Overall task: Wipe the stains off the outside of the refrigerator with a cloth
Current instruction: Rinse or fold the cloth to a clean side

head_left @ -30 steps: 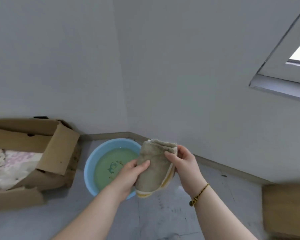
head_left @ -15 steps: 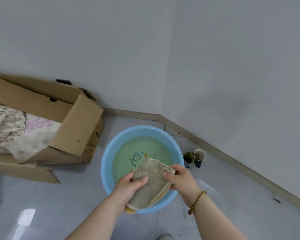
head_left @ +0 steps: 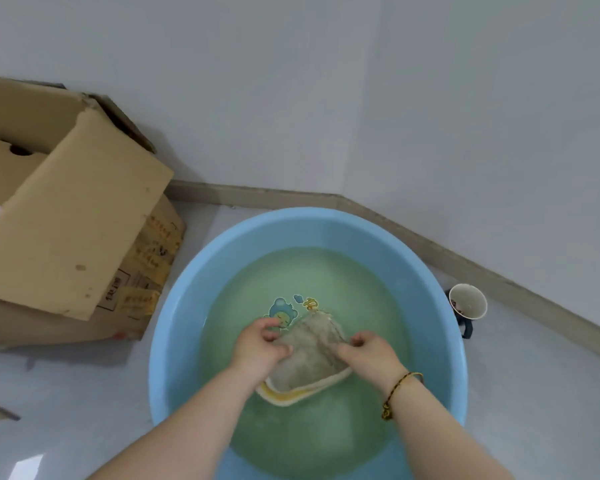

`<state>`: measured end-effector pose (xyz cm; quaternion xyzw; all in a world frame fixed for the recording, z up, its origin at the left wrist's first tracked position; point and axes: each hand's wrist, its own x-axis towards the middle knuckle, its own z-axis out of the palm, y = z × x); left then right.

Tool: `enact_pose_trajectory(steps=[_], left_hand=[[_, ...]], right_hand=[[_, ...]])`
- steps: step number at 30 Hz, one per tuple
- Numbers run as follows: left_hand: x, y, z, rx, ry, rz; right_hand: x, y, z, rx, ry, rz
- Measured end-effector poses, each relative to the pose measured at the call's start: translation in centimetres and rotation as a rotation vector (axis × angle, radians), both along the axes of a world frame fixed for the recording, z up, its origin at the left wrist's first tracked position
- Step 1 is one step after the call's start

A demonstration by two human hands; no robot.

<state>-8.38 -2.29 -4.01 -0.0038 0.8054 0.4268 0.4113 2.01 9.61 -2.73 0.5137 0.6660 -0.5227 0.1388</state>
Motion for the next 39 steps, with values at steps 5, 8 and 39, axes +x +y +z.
enact_pose_trajectory(steps=[5,8,39], left_hand=[[-1.7,0.9,-3.6,-0.036,0.162,-0.101],[-1.8,0.8,-4.7,-0.134,0.253,-0.085],[0.7,2.0,1.7,0.435,0.057,0.324]], right_hand=[[-2.2,0.6,-3.7,0.172,-0.031,0.208],[-3.3,0.5,-5.6,0.226,-0.061,0.258],[-5.5,-4.8,-0.5,0.452,0.515,-0.158]])
